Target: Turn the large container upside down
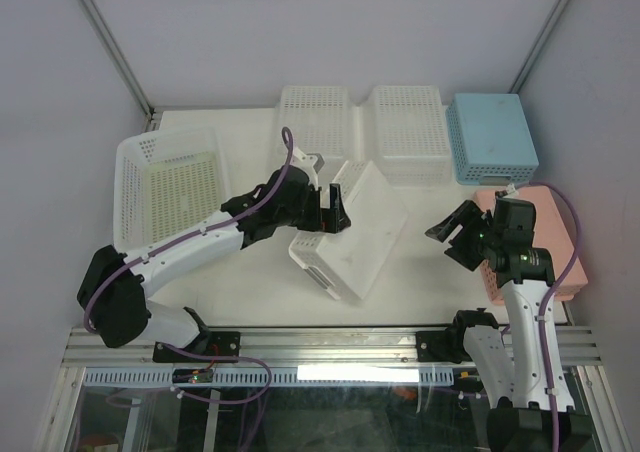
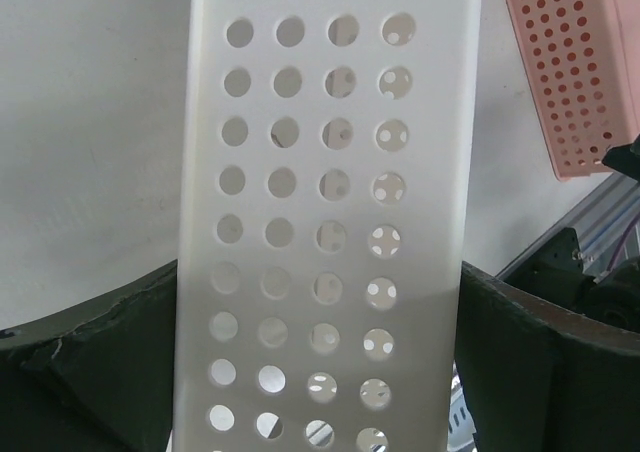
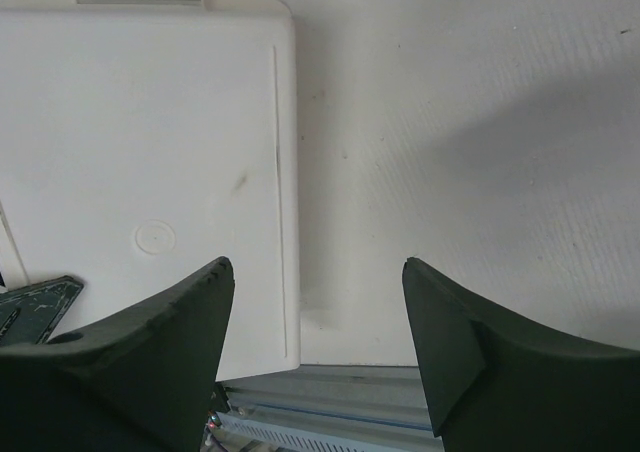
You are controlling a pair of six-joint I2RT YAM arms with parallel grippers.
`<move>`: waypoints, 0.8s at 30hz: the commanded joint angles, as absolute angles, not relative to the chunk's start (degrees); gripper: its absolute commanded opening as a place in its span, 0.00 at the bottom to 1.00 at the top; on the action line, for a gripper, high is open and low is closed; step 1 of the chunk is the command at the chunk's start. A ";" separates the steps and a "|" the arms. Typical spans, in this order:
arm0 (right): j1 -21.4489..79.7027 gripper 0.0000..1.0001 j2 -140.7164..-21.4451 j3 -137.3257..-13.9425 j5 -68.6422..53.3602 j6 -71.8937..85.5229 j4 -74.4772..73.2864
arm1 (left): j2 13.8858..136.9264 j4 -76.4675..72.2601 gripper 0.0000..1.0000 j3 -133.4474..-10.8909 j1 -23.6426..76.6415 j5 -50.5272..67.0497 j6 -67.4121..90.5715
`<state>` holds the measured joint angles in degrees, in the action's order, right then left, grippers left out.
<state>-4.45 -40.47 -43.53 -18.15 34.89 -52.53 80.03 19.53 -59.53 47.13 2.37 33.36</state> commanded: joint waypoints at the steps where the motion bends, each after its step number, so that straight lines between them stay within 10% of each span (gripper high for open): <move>1: -3.98 0.72 -39.81 -44.03 -19.65 35.15 -50.27 | 75.76 20.33 0.99 -63.15 46.69 -4.37 30.53; 14: -3.66 0.73 -40.79 -43.70 -18.95 35.07 -49.96 | 77.16 27.70 0.99 -66.71 45.92 -17.08 25.06; 24: -3.36 0.73 -41.80 -43.62 -18.77 35.58 -48.86 | 73.21 26.94 0.99 -65.74 35.82 -5.01 25.96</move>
